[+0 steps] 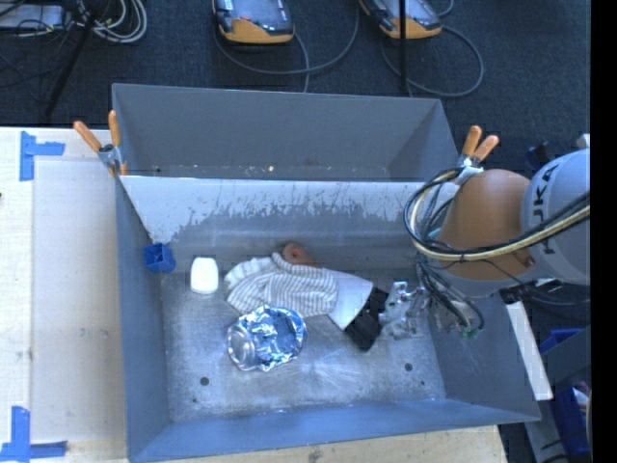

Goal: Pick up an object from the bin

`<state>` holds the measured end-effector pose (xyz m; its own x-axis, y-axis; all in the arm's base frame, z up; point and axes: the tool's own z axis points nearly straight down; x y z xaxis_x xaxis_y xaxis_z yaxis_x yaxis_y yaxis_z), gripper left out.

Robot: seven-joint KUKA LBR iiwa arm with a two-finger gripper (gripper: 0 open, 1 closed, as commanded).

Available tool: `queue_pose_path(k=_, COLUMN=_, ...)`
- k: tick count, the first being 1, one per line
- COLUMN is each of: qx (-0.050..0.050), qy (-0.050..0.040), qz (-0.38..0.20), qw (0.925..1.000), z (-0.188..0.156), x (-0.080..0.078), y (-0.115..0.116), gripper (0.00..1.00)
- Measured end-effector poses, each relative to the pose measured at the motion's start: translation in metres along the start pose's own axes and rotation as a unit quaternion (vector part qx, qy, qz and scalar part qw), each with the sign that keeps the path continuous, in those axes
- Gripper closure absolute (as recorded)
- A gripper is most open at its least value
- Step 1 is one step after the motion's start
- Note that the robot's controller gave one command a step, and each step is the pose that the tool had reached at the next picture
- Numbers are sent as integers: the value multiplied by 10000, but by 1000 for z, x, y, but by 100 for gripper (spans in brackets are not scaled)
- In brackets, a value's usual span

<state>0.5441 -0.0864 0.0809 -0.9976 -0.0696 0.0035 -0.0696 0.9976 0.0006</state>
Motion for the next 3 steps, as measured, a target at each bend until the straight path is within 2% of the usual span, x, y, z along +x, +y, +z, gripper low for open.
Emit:
queue_pose_path(k=1, qx=2, qy=-20, qz=-326, qw=9995, z=-110, x=21, y=-10, gripper=100)
queue_pose_path(k=2, qx=2, qy=-20, qz=-334, qw=9994, z=-110, x=21, y=-10, gripper=0)
queue_pose_path(k=3, qx=3, qy=-20, qz=-336, qw=9994, z=-110, x=21, y=-10, gripper=0)
